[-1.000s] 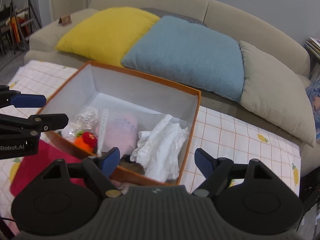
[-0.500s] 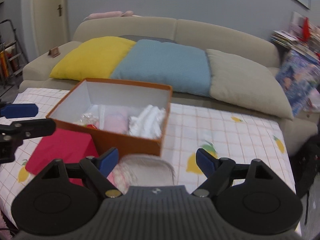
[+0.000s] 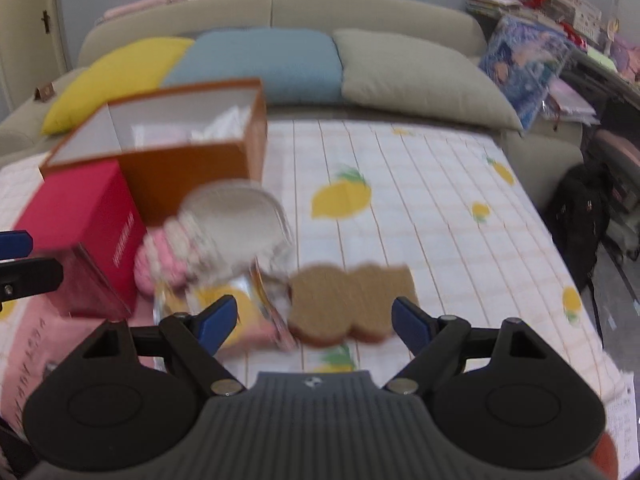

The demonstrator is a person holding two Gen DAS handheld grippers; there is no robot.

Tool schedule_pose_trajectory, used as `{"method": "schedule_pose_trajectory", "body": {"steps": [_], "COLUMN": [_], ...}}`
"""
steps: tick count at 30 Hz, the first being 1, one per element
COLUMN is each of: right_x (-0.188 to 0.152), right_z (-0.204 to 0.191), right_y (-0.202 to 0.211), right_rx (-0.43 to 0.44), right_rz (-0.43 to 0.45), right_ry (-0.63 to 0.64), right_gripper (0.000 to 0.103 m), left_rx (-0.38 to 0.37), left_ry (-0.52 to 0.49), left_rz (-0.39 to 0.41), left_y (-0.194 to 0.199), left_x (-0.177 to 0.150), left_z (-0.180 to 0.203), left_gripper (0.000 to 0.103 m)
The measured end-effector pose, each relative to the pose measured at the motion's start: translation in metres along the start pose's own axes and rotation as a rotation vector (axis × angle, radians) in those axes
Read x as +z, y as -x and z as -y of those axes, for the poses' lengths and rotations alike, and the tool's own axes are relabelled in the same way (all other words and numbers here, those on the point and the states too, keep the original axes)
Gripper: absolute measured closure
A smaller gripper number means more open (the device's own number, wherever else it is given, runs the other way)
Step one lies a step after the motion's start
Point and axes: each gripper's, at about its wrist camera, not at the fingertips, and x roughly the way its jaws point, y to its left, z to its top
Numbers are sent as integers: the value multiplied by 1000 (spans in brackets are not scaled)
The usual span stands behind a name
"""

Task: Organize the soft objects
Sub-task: 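Grasp the brown sponge with the right tool while the left tool reaches the Deeyeo snack bag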

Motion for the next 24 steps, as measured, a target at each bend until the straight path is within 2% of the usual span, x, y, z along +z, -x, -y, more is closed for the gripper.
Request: {"method": "schedule_pose_trajectory", "body": {"steps": [6, 12, 21, 24], "right_x": [-14, -15, -16, -18], "right_z": [6, 13, 20, 25], "right_y": [-9, -22, -47, -54], "right_rx": [10, -10, -5, 28], "right_rz": [-54, -55, -49, -68], "right_ry": [-50, -73, -111, -148], "right_gripper": [22, 25, 25, 27], "left_rx": [-46, -40, -20, -22], "left_ry": [-87, -258, -429, -491], "left_rz": [-71, -106, -170, -191], "left_y": [-22, -56, -109, -122], "left_x": [-7, -17, -18, -21], "left_z": [20, 44, 59, 61], "left_gripper": [33, 24, 23, 22]}}
